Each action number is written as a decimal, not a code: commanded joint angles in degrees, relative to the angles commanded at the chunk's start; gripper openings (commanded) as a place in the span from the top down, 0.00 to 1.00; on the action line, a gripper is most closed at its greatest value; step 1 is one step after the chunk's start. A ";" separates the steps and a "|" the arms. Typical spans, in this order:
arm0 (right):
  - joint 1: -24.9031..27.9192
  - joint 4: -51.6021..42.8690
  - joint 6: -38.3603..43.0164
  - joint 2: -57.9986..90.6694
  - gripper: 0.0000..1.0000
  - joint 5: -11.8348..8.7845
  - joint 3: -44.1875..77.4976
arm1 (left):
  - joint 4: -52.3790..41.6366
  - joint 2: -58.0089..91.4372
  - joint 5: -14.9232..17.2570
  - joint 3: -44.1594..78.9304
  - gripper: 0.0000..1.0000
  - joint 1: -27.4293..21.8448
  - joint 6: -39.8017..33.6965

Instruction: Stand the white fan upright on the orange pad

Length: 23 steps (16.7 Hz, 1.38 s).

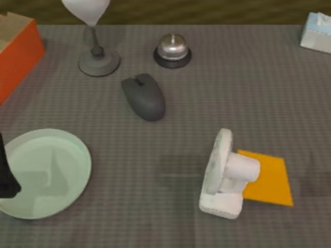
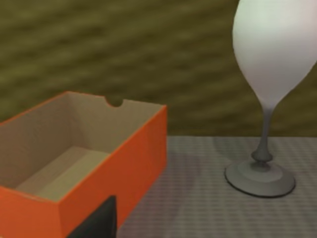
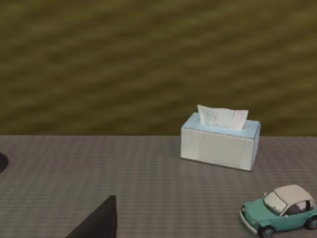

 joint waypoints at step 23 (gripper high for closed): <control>32.06 -64.12 43.95 91.01 0.00 -3.53 83.73 | 0.00 0.00 0.00 0.00 0.00 0.00 0.00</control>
